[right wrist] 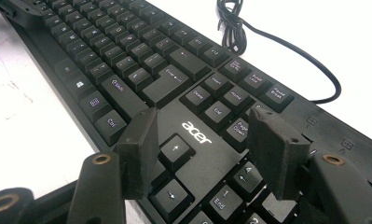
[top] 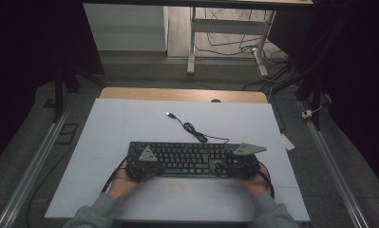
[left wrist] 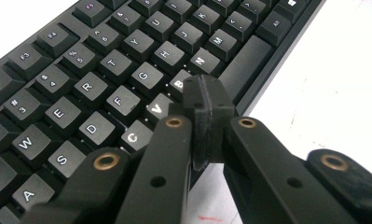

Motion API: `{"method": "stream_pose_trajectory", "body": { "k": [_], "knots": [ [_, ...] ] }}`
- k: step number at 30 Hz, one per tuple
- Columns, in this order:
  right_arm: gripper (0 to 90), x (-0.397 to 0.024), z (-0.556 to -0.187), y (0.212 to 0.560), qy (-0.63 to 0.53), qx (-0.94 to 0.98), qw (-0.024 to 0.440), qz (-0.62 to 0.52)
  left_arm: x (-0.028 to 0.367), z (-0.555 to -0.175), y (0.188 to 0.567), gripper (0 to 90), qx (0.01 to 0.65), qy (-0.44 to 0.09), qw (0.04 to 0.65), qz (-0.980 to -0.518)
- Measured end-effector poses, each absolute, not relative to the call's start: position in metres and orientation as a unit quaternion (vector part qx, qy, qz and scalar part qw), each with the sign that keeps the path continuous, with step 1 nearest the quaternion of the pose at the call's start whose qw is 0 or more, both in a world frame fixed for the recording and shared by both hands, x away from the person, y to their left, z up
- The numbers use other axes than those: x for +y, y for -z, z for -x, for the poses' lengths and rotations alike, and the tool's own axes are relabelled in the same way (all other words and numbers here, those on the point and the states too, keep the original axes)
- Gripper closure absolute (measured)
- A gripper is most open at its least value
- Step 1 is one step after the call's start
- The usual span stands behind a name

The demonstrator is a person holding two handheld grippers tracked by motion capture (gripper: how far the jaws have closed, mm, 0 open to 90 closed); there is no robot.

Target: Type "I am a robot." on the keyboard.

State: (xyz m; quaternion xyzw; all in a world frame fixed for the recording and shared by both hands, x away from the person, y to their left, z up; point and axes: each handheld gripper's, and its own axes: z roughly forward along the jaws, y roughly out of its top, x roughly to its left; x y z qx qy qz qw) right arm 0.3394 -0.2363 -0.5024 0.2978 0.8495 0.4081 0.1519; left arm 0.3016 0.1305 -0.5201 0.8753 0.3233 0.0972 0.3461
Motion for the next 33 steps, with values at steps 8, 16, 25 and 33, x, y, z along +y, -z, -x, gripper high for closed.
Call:
{"method": "stream_pose_trajectory", "body": {
  "k": [8,16,25,33],
  "knots": [
    [43.8,-0.237,-0.340,0.502,-0.411,0.848,0.152,-0.299,0.143,-0.300,0.508,88.8,0.336,-0.093,0.385,-0.854],
    [43.7,-0.237,-0.339,0.502,-0.413,0.847,0.152,-0.297,0.157,-0.301,0.499,68.5,0.353,-0.093,0.424,-0.829],
    [43.5,-0.237,-0.339,0.501,-0.414,0.847,0.153,-0.297,0.169,-0.304,0.495,46.3,0.388,-0.107,0.430,-0.808],
    [43.3,-0.237,-0.339,0.502,-0.413,0.848,0.153,-0.295,0.174,-0.306,0.495,41.9,0.397,-0.107,0.427,-0.806]
  ]
}}
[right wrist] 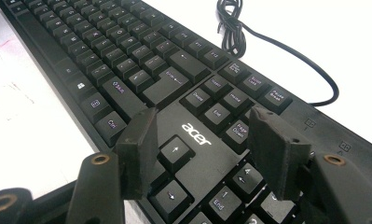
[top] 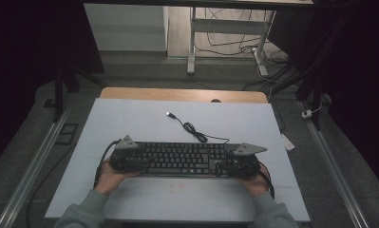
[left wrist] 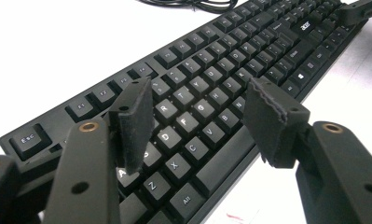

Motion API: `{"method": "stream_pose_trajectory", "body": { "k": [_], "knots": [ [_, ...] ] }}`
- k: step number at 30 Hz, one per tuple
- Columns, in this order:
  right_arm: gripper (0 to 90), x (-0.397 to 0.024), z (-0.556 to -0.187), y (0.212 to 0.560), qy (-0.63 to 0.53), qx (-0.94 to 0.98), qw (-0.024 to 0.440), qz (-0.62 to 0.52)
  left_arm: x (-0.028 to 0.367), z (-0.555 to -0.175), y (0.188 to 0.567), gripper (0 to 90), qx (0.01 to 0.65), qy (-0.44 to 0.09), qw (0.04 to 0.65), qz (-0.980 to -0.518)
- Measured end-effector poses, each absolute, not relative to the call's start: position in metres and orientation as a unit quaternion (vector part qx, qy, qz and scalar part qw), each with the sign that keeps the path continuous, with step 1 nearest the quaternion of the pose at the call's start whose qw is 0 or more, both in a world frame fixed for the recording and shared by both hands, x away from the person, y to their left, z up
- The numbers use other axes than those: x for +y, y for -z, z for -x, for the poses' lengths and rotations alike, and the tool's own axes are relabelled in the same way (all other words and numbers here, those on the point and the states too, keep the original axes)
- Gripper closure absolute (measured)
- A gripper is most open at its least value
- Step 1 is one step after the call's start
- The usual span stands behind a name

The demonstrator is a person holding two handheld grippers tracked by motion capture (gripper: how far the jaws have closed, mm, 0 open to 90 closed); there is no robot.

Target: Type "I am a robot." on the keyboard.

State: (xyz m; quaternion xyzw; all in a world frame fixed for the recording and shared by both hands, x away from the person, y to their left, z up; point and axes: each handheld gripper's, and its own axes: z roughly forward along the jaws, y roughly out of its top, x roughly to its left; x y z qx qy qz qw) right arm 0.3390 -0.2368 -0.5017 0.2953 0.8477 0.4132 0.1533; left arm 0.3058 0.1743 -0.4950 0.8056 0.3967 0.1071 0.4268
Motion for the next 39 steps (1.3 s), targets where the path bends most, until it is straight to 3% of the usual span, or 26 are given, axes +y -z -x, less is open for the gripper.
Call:
{"method": "stream_pose_trajectory", "body": {
  "k": [29,39],
  "knots": [
    [43.3,-0.235,-0.338,0.502,-0.410,0.849,0.158,-0.293,0.181,-0.319,0.493,35.6,0.418,-0.129,0.401,-0.805],
    [43.3,-0.234,-0.339,0.503,-0.409,0.851,0.155,-0.291,0.173,-0.331,0.494,44.6,0.406,-0.139,0.395,-0.812]
  ]
}}
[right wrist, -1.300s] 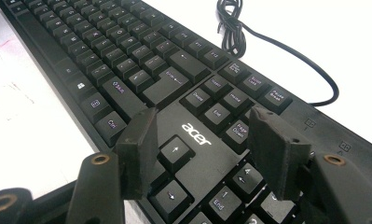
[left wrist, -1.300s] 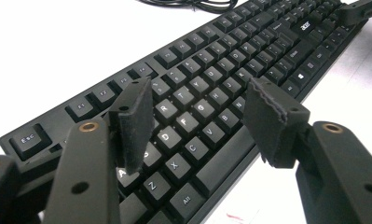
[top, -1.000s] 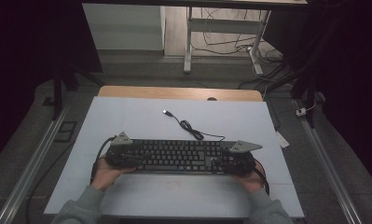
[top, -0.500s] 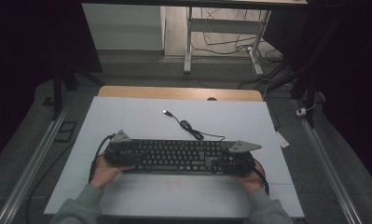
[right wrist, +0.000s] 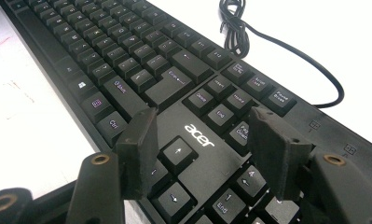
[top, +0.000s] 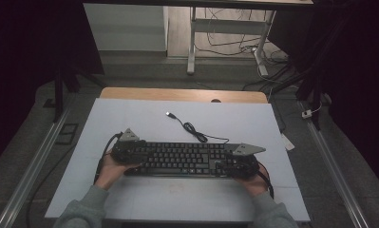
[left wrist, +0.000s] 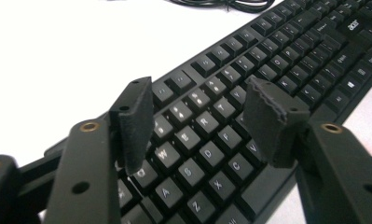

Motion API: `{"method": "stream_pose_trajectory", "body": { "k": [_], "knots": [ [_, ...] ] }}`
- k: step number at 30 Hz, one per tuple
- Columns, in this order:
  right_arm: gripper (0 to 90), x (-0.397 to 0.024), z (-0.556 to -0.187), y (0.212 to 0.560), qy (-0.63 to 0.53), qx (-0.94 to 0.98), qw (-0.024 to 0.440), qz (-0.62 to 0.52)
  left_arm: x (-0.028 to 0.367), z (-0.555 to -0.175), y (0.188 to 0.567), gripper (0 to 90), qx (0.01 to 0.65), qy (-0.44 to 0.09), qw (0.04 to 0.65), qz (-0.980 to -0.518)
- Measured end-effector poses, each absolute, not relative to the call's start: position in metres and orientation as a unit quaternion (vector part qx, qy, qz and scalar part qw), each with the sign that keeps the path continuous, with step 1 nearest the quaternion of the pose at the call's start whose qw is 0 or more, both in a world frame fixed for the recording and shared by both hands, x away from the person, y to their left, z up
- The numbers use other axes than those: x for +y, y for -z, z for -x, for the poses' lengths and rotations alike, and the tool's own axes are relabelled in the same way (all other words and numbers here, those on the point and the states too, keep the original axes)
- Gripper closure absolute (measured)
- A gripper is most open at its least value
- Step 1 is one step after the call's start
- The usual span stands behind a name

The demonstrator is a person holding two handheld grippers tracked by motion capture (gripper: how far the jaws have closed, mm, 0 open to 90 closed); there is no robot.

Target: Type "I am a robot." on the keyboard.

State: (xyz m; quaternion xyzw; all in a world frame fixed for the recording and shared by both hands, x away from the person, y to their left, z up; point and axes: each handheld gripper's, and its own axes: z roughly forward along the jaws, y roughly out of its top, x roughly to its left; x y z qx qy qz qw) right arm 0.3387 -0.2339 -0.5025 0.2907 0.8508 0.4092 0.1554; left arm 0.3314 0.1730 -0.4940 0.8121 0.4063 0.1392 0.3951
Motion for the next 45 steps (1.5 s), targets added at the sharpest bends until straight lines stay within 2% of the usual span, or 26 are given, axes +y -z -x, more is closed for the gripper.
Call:
{"method": "stream_pose_trajectory", "body": {
  "k": [5,15,17,45],
  "knots": [
    [43.3,-0.234,-0.339,0.503,-0.409,0.851,0.155,-0.291,0.167,-0.337,0.497,55.3,0.397,-0.135,0.393,-0.818],
    [43.3,-0.233,-0.339,0.503,-0.408,0.851,0.155,-0.291,0.156,-0.349,0.507,85.1,0.385,-0.128,0.373,-0.835],
    [43.3,-0.233,-0.339,0.503,-0.407,0.852,0.155,-0.291,0.154,-0.352,0.509,88.8,0.384,-0.123,0.367,-0.838],
    [43.2,-0.233,-0.339,0.503,-0.411,0.850,0.155,-0.290,0.147,-0.351,0.519,89.2,0.373,-0.117,0.332,-0.858]
  ]
}}
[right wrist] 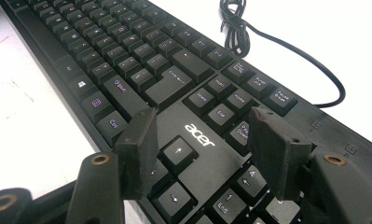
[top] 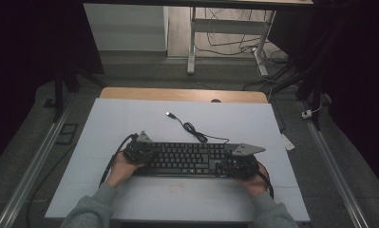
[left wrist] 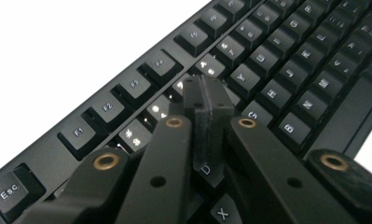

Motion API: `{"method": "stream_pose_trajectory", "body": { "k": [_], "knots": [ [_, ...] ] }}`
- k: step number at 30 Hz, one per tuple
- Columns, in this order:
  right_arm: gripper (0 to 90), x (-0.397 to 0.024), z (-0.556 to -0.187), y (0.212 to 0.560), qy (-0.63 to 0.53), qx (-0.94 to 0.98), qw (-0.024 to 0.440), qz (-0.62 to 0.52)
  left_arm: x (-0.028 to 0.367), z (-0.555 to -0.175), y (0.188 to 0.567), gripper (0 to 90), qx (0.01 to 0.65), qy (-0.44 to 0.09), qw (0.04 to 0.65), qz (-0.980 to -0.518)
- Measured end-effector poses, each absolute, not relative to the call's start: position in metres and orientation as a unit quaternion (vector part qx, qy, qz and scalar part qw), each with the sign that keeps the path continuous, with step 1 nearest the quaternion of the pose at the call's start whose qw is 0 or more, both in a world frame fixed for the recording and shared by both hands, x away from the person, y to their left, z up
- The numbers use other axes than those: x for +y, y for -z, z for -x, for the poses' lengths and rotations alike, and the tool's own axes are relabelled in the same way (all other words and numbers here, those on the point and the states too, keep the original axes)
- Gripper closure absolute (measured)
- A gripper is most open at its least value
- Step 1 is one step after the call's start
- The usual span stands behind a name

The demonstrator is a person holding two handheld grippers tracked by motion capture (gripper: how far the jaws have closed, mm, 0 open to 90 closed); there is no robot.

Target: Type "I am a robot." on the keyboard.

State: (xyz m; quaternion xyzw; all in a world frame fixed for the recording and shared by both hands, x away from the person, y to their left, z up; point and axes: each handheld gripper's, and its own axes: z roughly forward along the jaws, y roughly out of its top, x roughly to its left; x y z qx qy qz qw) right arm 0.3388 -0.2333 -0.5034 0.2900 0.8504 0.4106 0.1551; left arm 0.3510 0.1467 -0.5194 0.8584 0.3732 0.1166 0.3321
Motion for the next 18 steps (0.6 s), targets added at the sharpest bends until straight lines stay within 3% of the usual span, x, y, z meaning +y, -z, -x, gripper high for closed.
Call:
{"method": "stream_pose_trajectory", "body": {
  "k": [12,15,18],
  "knots": [
    [43.2,-0.234,-0.339,0.503,-0.409,0.850,0.157,-0.292,0.159,-0.344,0.502,88.4,0.381,-0.114,0.390,-0.830],
    [43.2,-0.234,-0.339,0.502,-0.412,0.850,0.157,-0.289,0.166,-0.341,0.497,78.9,0.389,-0.112,0.411,-0.816],
    [43.2,-0.234,-0.338,0.502,-0.413,0.850,0.157,-0.288,0.172,-0.337,0.491,62.7,0.399,-0.118,0.428,-0.802]
  ]
}}
